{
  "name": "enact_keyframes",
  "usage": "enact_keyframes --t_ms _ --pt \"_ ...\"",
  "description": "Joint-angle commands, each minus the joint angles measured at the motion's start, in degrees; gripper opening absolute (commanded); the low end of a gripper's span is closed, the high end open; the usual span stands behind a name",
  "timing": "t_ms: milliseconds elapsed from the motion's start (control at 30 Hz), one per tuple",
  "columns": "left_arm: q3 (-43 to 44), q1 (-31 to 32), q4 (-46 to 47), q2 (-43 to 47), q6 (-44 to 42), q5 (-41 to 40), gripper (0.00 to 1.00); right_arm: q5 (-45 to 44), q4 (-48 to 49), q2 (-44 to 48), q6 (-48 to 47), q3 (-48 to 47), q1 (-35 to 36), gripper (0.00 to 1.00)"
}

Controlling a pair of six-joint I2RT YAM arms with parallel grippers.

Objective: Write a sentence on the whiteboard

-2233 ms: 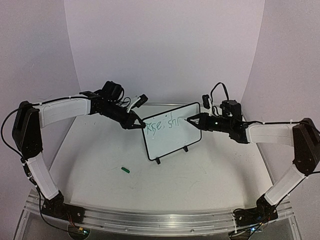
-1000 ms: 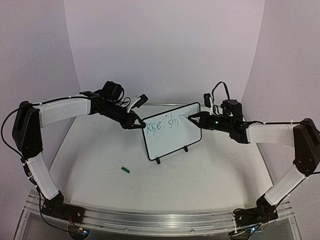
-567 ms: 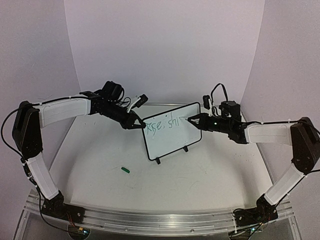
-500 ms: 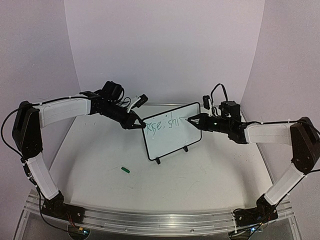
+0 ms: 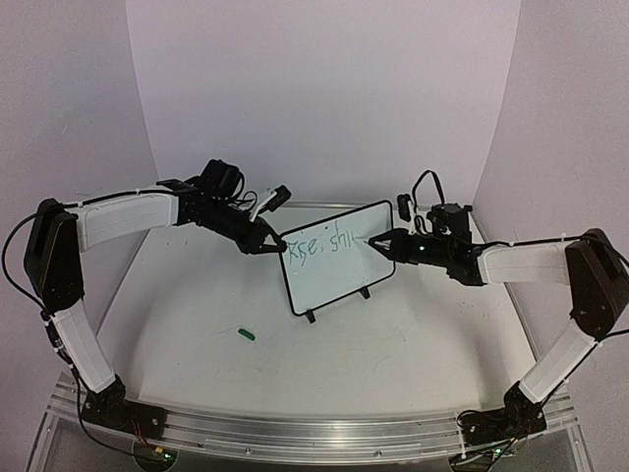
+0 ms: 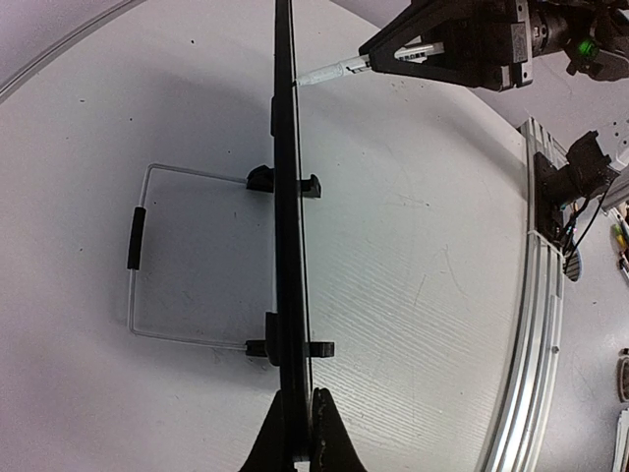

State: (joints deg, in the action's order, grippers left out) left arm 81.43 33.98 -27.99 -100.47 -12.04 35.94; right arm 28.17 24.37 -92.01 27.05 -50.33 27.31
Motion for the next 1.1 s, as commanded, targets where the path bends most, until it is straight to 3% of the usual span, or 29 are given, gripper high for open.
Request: enact_keyframes --t_ms 0,1067 --pt "-0.1 1.1 -5.1 -2.3 -3.0 -3.3 0.0 -0.1 1.4 -0.9 0.1 0.9 0.0 0.0" --pt "0.0 1.3 -5.1 -2.2 -3.0 -3.3 0.0 -1.9 3.1 2.0 1.2 -3.1 -0.1 0.0"
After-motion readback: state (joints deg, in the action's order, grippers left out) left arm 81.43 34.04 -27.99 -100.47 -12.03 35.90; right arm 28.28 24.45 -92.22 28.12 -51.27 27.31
